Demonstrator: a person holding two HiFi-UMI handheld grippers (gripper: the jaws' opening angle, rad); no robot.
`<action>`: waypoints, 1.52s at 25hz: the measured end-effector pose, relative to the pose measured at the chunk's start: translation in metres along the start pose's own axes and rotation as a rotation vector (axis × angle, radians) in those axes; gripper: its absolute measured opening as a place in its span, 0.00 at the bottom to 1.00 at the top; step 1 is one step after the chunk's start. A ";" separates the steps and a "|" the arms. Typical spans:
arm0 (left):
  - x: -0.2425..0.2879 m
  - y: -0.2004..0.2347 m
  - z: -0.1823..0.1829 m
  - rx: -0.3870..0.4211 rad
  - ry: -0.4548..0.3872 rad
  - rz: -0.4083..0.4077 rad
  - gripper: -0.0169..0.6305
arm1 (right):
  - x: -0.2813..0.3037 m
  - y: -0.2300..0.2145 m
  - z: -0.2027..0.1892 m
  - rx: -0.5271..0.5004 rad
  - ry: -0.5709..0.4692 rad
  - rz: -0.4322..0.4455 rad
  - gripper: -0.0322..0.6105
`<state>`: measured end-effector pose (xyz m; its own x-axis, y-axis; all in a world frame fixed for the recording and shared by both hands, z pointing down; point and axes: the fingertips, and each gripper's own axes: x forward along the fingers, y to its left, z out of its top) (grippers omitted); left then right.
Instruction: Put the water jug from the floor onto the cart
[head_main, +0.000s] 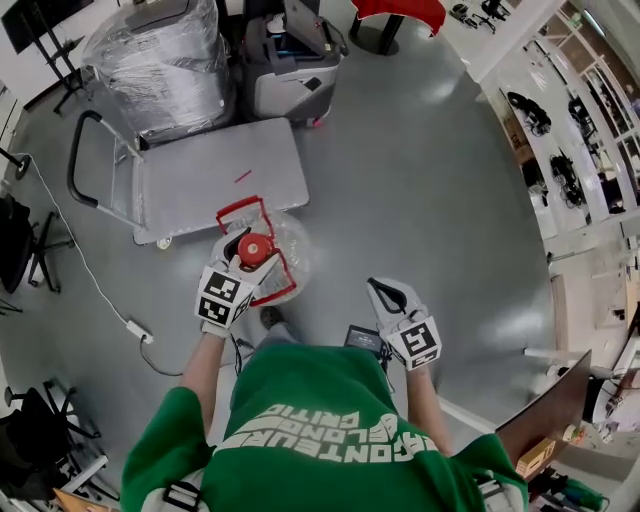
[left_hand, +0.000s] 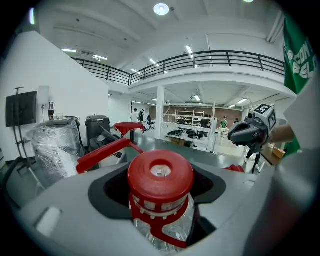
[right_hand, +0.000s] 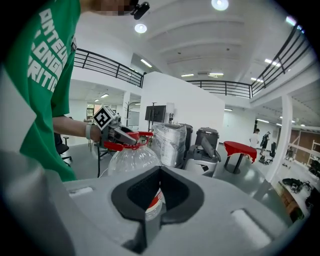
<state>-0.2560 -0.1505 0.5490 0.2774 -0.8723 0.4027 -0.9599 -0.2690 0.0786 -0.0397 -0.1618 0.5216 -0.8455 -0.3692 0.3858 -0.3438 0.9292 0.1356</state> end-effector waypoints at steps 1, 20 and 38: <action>-0.002 0.007 -0.002 -0.005 -0.002 0.003 0.55 | 0.008 0.003 0.004 -0.011 0.002 0.008 0.04; -0.029 0.071 -0.001 0.003 -0.075 0.055 0.55 | 0.077 0.026 0.048 -0.116 0.012 0.081 0.04; 0.006 0.109 0.010 0.024 -0.053 0.050 0.55 | 0.132 -0.005 0.036 -0.060 0.000 0.113 0.04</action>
<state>-0.3590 -0.1887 0.5508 0.2314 -0.9051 0.3568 -0.9716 -0.2336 0.0377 -0.1644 -0.2157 0.5390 -0.8775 -0.2619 0.4019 -0.2210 0.9643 0.1458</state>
